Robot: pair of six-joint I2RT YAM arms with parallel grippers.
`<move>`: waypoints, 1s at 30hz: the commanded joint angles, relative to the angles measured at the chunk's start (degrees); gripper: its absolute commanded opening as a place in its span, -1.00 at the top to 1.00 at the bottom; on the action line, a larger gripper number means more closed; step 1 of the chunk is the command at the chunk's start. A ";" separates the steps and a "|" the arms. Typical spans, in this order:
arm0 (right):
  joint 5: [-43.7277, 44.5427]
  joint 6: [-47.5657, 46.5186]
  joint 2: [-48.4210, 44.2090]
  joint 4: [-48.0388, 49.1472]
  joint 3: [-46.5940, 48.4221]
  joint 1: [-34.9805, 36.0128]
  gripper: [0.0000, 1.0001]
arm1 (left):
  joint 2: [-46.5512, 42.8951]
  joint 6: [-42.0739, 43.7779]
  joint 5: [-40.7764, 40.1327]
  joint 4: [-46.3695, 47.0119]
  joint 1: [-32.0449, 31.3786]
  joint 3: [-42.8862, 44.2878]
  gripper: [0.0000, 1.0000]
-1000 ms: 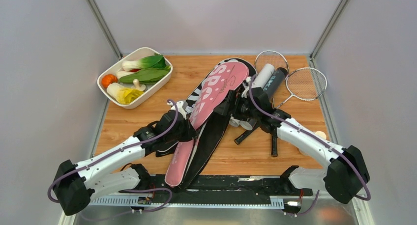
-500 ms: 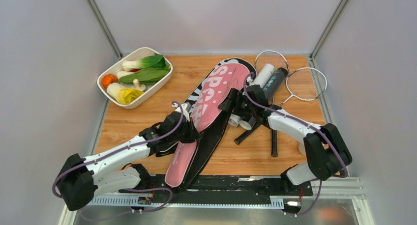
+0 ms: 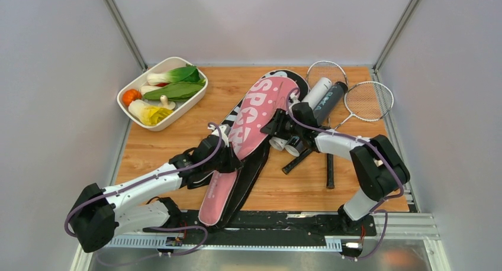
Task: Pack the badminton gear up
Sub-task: Adjust the racket bag at the center of the board.
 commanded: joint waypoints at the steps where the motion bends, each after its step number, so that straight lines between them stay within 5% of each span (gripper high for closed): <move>1: -2.62 -0.63 2.04 0.94 1.65 0.29 0.28 | 0.24 -0.05 -0.60 0.99 0.46 -0.73 1.00; 3: -3.23 -1.96 1.82 0.93 2.57 0.36 0.77 | 0.12 0.22 -0.03 1.00 0.41 -0.45 0.98; 5: -3.91 -3.90 0.87 0.09 4.42 0.39 1.00 | -0.26 0.74 0.09 0.01 0.40 0.71 0.82; 9: -4.89 -8.26 -0.96 -5.13 11.11 0.68 1.00 | -1.15 3.61 -4.36 -7.53 0.57 7.69 0.37; 12: -4.95 -10.98 -1.59 -10.80 17.50 1.12 1.00 | -1.08 6.49 -9.77 -16.52 1.23 16.56 -0.26; 14: -5.34 -12.20 -1.76 -15.63 21.16 1.26 1.00 | -0.85 8.20 -11.83 -21.09 2.28 22.67 -0.42; 23: -3.00 -24.08 0.77 -33.28 43.56 3.98 1.00 | 1.43 17.33 -12.05 -31.23 16.32 45.18 -0.51; 30: 1.89 -35.90 7.19 -52.14 64.96 6.34 1.00 | 5.97 15.45 -8.91 -36.05 28.67 57.13 -0.48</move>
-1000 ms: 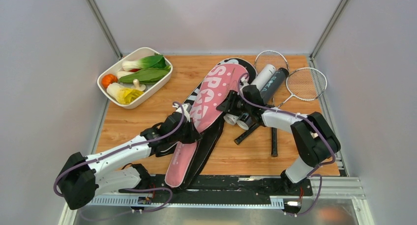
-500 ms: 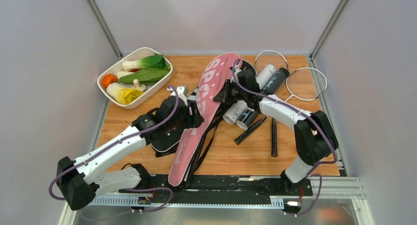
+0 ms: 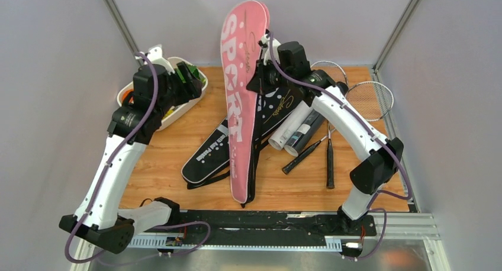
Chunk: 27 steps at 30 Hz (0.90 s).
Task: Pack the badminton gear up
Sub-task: Adjust the racket bag at the center of the board.
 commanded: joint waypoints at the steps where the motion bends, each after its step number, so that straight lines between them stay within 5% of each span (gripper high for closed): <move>1: 4.65 -10.88 2.64 -10.98 13.60 1.51 1.00 | 3.68 -0.33 1.70 -6.62 5.57 6.81 -0.44; 15: 30.80 -23.02 6.26 -29.16 31.12 12.12 1.00 | 6.14 -12.97 -4.73 -10.71 12.31 19.14 -0.41; 27: 48.14 -32.71 5.69 -30.90 20.44 25.77 1.00 | 9.09 -15.51 -8.08 -17.66 17.20 25.13 -0.41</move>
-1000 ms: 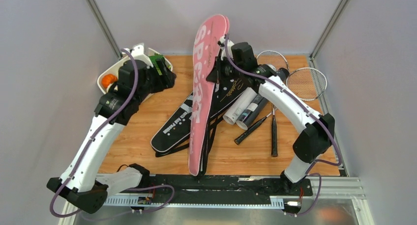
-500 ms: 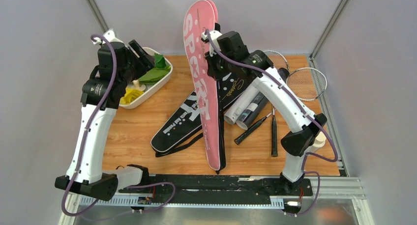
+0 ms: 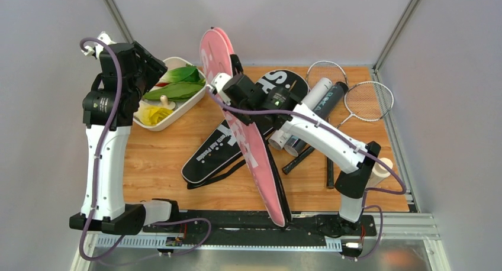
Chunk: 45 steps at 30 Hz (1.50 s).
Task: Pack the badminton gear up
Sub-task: Adjust the racket bag at the center of the board.
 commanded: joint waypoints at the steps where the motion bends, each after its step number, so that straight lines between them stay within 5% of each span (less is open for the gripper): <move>1: 11.77 -8.07 -1.12 0.07 -1.90 3.49 1.00 | 1.57 -2.01 -0.75 -3.06 2.09 3.05 -0.41; 12: 26.13 -25.77 -2.17 11.44 -3.98 8.99 1.00 | 3.53 -2.71 -2.82 -6.30 4.92 8.49 -0.46; 19: 26.38 -32.99 -9.10 25.91 -28.71 11.11 1.00 | 3.28 -3.57 -0.06 -6.43 5.39 7.46 -0.49; 28: 21.50 -19.04 -6.06 26.19 -40.24 16.28 1.00 | -11.68 -8.04 2.34 -6.82 5.38 -24.40 -0.54; 45: 17.16 -6.87 -3.74 23.32 -44.22 21.61 0.86 | -19.15 -15.17 8.64 -5.86 5.40 -44.94 -0.46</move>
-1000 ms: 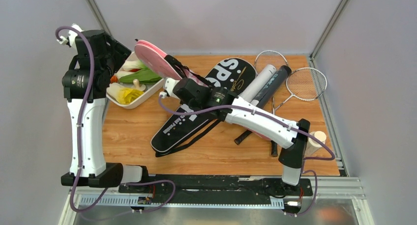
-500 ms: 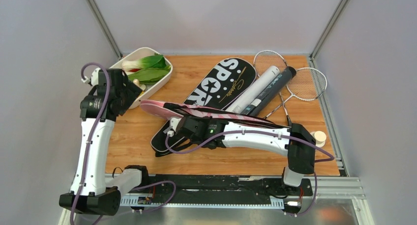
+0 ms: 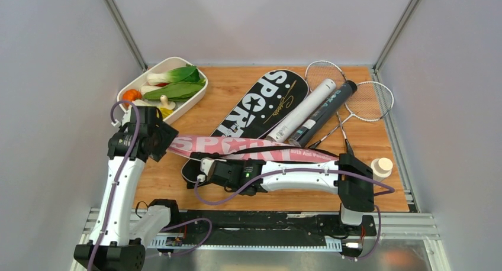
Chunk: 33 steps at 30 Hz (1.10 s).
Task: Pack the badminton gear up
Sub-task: Adjust the racket bag at the center of the board.
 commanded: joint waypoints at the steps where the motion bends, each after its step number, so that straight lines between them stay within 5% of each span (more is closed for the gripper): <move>1: -1.45 4.46 -0.52 2.20 -0.58 -0.30 0.86 | -0.21 -2.12 2.26 2.47 0.37 -2.79 -0.44; 12: -4.11 6.56 -0.45 4.03 -1.34 -0.27 0.84 | -5.38 -2.80 0.83 -1.52 0.37 -6.45 -0.46; 27: -6.63 7.43 -3.25 9.17 -5.86 -0.23 0.77 | -7.75 -7.86 3.71 5.47 0.37 -19.12 -0.12; 33: -8.19 7.68 -3.75 11.10 -6.39 -0.33 1.00 | -9.34 -7.24 1.52 2.46 0.37 -18.35 -0.43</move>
